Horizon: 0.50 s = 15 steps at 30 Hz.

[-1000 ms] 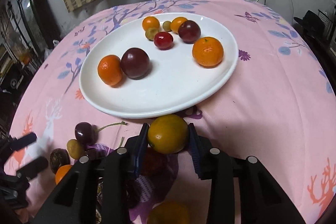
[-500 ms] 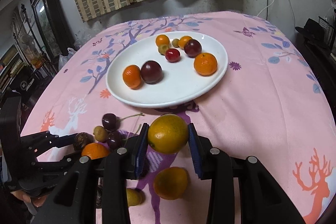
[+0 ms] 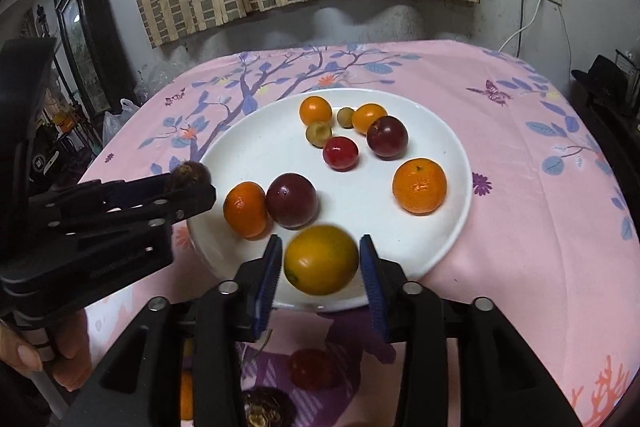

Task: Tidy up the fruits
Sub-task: 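Lower both fruits onto the white plate while both grippers open, then grasp an orange-yellow fruit with the right gripper while the left grasps a dark brown fruit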

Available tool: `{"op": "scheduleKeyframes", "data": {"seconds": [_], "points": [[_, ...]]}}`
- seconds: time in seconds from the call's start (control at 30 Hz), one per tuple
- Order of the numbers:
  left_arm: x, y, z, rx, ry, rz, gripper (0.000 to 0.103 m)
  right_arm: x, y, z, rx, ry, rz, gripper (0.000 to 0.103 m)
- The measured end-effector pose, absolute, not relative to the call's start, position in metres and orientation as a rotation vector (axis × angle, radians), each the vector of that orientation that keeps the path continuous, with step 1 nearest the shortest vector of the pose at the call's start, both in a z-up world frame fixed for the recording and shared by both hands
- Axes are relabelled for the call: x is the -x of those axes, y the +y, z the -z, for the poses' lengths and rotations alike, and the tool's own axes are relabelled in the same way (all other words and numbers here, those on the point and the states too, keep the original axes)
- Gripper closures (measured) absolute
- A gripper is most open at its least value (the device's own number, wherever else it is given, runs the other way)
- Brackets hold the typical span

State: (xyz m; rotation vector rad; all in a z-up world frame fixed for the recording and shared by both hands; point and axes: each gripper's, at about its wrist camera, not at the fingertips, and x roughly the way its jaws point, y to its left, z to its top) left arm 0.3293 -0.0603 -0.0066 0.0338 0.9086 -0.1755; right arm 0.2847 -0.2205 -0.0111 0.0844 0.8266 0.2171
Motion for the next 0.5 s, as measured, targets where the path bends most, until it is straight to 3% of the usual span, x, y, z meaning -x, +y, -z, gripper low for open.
{"op": "scheduleKeyframes", "data": {"seconds": [0.03,0.1,0.5], "points": [[-0.33,-0.057,0.008,-0.014,0.91,0.167,0.043,-0.283,-0.221,0.01,-0.091,0.816,-0.211,0.055],[-0.324,-0.051,0.006,0.016,0.889,0.162,0.039,-0.276,-0.222,0.007,-0.093,0.801,-0.231,0.055],[-0.243,-0.035,0.01,0.025,0.919,0.219,0.035,-0.205,-0.243,0.015,-0.075,0.842,-0.228,0.054]]}}
